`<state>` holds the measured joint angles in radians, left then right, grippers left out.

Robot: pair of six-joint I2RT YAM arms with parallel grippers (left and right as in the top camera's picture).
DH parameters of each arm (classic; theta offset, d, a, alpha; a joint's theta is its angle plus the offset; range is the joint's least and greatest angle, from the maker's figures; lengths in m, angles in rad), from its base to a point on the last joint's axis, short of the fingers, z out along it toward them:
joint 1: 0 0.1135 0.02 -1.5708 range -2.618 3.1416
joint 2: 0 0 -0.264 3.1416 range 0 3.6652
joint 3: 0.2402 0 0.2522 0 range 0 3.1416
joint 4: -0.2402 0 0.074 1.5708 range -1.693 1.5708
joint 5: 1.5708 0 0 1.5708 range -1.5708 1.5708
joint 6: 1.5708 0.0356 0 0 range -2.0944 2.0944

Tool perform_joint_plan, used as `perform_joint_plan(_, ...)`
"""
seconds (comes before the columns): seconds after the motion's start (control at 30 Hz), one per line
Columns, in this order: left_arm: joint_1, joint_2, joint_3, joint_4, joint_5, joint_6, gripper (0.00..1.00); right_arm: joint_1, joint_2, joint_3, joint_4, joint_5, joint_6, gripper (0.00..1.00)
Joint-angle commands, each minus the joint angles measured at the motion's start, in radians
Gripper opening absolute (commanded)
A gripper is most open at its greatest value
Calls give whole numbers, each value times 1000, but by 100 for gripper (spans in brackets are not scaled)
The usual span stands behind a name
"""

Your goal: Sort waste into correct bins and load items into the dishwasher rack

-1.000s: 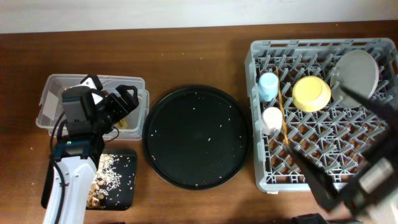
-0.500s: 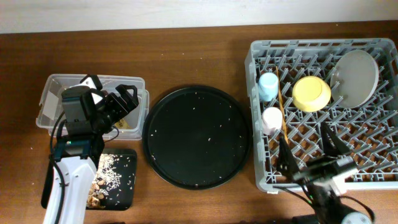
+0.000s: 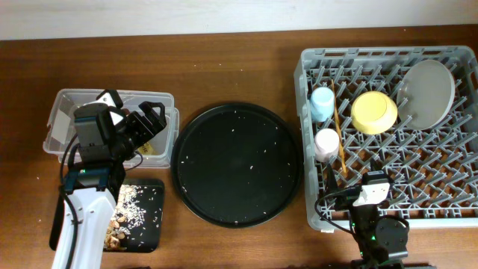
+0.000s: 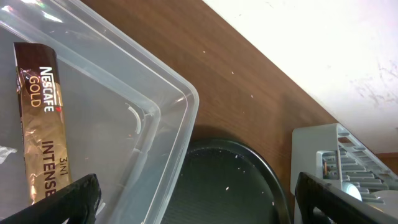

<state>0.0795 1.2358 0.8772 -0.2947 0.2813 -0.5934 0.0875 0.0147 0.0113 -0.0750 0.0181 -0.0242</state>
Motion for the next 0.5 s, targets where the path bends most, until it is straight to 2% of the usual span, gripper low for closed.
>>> perform_joint_plan(0.0,0,-7,10,2,11,19,99,-4,-9,-6,-7,-6,-6,98)
perform_joint_plan(0.27,0,-8,7,2,11,19,99,-4,-9,-6,-7,-6,-6,98)
perform_joint_plan(0.33,0,-38,6,-45,11,19,99,-4,-9,-6,-7,-6,-6,98)
perform_joint_plan(0.4,0,-147,-26,-89,11,19,99,-4,-9,-6,-7,-6,-6,98)
perform_joint_plan(0.47,0,-364,-125,-100,11,19,99,-4,-9,-6,-7,-6,-6,98)
